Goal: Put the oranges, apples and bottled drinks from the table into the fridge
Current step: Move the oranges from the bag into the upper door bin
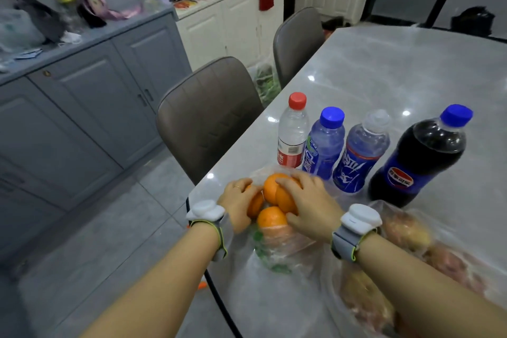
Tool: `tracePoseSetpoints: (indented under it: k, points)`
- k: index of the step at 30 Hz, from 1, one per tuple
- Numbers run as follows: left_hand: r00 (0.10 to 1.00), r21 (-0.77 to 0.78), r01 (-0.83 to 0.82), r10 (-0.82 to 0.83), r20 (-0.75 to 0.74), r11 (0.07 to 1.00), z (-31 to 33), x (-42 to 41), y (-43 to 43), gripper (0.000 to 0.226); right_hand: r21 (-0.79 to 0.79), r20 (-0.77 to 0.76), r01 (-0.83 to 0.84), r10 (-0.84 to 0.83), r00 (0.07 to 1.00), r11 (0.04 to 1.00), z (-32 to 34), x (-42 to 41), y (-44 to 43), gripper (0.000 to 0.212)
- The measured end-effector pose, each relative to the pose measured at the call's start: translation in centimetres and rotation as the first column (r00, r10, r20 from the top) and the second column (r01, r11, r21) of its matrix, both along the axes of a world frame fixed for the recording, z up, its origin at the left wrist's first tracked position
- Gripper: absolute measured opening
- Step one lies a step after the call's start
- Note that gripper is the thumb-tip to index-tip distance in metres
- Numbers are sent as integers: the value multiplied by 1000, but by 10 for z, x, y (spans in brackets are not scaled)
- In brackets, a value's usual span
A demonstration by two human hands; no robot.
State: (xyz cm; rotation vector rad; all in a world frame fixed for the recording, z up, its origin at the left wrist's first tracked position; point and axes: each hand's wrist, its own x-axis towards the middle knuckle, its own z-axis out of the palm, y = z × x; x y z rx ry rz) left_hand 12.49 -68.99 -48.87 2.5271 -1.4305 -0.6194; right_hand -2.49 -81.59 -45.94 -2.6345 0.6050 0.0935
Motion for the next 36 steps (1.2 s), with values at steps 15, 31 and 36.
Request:
tracePoseSetpoints:
  k: [15, 31, 36]
  points:
    - [927, -419, -337, 375, 9, 843, 114, 23, 97, 77, 93, 448, -160, 102, 888, 983, 106, 50, 56, 72]
    - [616, -755, -346, 741, 265, 558, 328, 29, 370, 75, -41, 772, -572, 389, 502, 819, 280, 147, 276, 70]
    - [488, -820, -255, 800, 349, 513, 387, 22, 454, 75, -136, 837, -632, 430, 339, 763, 341, 170, 364, 70]
